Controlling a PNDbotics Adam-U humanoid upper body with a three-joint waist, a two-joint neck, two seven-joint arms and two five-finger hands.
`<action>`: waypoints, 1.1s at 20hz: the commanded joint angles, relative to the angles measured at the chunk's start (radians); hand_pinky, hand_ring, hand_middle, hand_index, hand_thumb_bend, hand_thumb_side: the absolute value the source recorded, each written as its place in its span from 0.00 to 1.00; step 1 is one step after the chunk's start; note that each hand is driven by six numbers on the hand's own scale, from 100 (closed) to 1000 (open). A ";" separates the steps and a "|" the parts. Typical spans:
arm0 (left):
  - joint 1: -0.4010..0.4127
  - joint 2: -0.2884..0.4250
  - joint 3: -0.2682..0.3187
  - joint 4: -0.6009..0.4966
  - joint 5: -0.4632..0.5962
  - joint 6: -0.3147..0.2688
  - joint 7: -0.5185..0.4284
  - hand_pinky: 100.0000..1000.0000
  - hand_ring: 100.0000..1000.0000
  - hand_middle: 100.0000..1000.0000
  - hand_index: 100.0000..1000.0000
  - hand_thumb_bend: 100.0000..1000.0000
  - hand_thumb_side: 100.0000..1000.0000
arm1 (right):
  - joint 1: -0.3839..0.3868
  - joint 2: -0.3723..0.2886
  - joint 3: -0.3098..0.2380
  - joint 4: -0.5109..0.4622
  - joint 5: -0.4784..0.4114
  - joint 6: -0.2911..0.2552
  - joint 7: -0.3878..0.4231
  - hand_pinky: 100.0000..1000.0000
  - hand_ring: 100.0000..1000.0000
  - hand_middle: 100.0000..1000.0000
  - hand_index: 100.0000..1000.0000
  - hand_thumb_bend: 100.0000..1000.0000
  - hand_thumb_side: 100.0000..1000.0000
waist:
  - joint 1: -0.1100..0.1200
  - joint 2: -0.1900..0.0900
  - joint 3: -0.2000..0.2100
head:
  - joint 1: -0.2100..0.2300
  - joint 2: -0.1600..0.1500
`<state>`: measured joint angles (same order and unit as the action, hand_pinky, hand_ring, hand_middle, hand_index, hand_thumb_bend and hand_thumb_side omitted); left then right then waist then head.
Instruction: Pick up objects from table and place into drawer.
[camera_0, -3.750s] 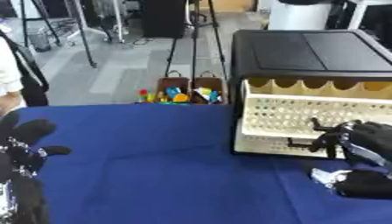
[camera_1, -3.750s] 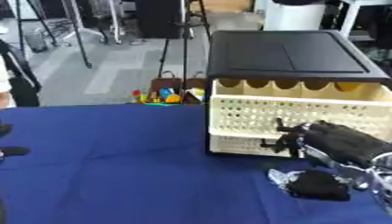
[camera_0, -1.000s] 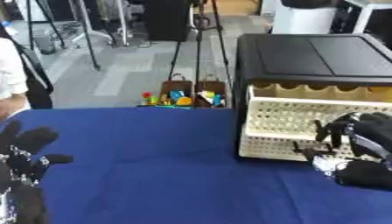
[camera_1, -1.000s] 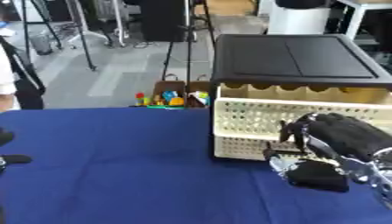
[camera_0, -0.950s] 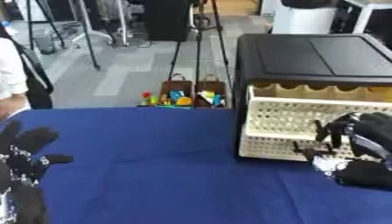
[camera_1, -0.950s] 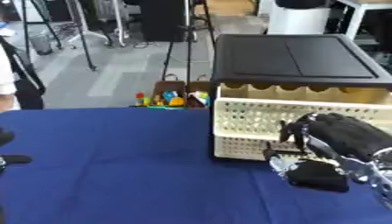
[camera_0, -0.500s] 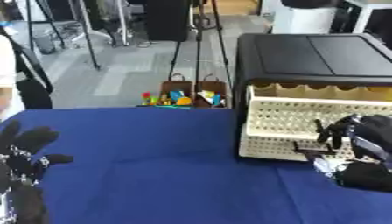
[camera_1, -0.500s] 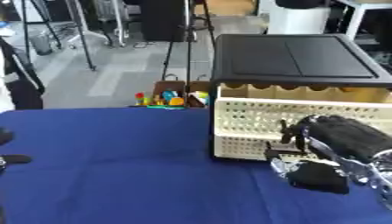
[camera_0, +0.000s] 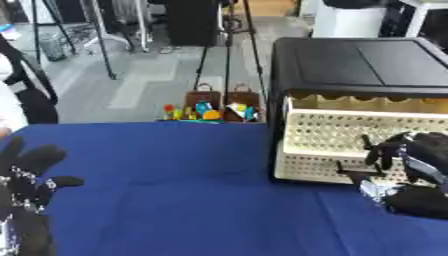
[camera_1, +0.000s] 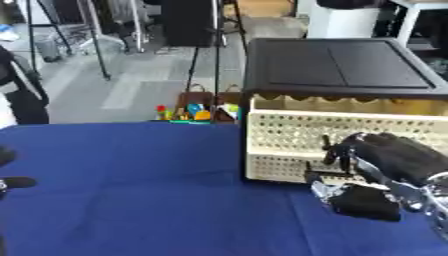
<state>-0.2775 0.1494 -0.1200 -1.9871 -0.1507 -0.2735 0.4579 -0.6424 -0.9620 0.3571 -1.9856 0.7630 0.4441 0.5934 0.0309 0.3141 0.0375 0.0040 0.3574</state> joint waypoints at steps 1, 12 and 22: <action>-0.014 0.005 0.001 -0.013 0.002 -0.002 -0.005 0.48 0.74 0.68 0.93 0.30 0.94 | -0.013 -0.014 -0.013 -0.014 -0.001 -0.002 -0.003 0.01 0.40 0.62 0.76 0.19 0.94 | -0.002 -0.014 0.003 | -0.004 -0.018; -0.015 0.005 0.000 -0.013 0.004 -0.003 -0.012 0.47 0.74 0.68 0.93 0.30 0.94 | -0.001 -0.020 -0.019 -0.014 -0.022 -0.014 -0.034 0.01 0.40 0.63 0.77 0.18 0.93 | -0.002 -0.012 0.007 | -0.011 -0.020; -0.014 0.005 0.001 -0.013 0.004 -0.003 -0.012 0.47 0.74 0.68 0.93 0.29 0.94 | 0.030 -0.032 -0.042 -0.014 0.009 0.024 -0.025 0.01 0.41 0.64 0.77 0.19 0.95 | 0.000 -0.008 0.000 | -0.009 -0.021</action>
<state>-0.2818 0.1493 -0.1201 -1.9871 -0.1499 -0.2750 0.4508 -0.6051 -0.9635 0.3379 -1.9856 0.7619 0.4603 0.5701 0.0324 0.3206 0.0383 -0.0046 0.3490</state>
